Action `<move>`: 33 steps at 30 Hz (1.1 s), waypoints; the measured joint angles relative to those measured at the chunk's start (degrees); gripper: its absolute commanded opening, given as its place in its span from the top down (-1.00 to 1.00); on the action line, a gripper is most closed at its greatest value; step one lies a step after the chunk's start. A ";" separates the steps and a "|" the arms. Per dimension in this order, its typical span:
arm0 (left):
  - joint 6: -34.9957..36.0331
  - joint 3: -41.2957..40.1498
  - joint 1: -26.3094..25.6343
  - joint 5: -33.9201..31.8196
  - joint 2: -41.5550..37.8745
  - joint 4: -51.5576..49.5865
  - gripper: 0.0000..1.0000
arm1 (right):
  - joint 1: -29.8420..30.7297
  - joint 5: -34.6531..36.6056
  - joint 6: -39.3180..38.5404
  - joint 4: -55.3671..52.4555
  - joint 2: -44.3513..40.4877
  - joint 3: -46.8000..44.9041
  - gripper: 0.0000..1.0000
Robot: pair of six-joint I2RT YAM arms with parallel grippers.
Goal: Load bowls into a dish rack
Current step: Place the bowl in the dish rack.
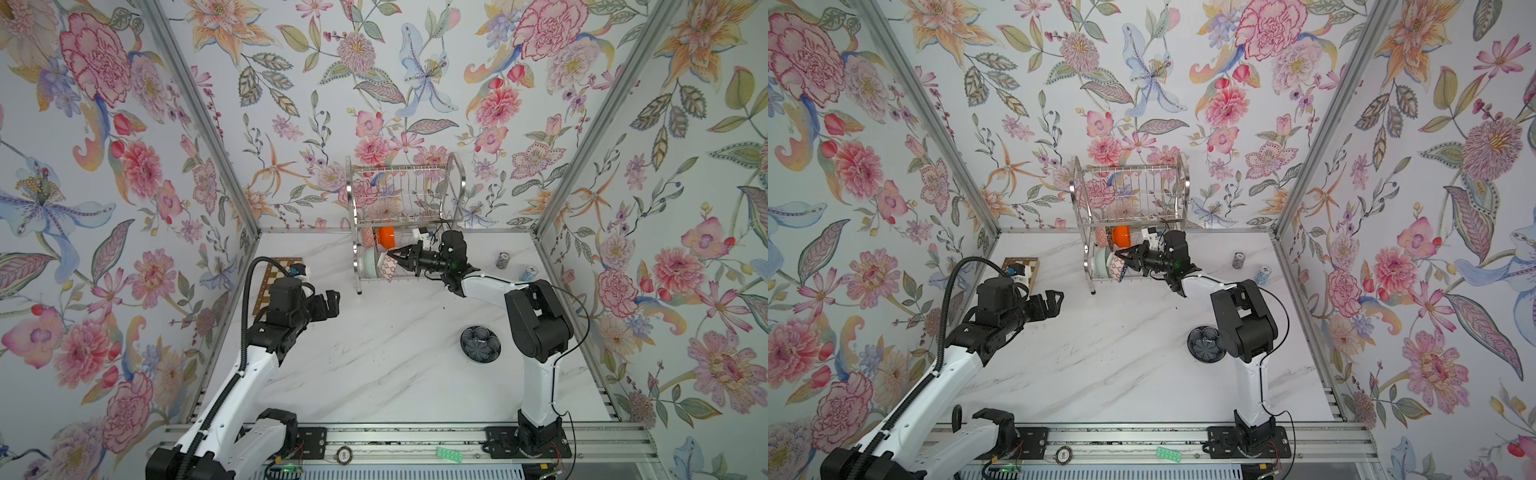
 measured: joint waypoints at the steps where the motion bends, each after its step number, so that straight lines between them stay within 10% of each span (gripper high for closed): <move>1: 0.02 0.00 0.00 0.00 0.00 0.00 -0.98 | -0.15 -0.35 -0.02 -0.02 0.63 0.59 1.00; 33: 0.00 0.00 -1.29 -0.22 0.11 -0.11 -0.98 | -3.56 -7.93 -6.05 -7.72 13.70 16.59 0.98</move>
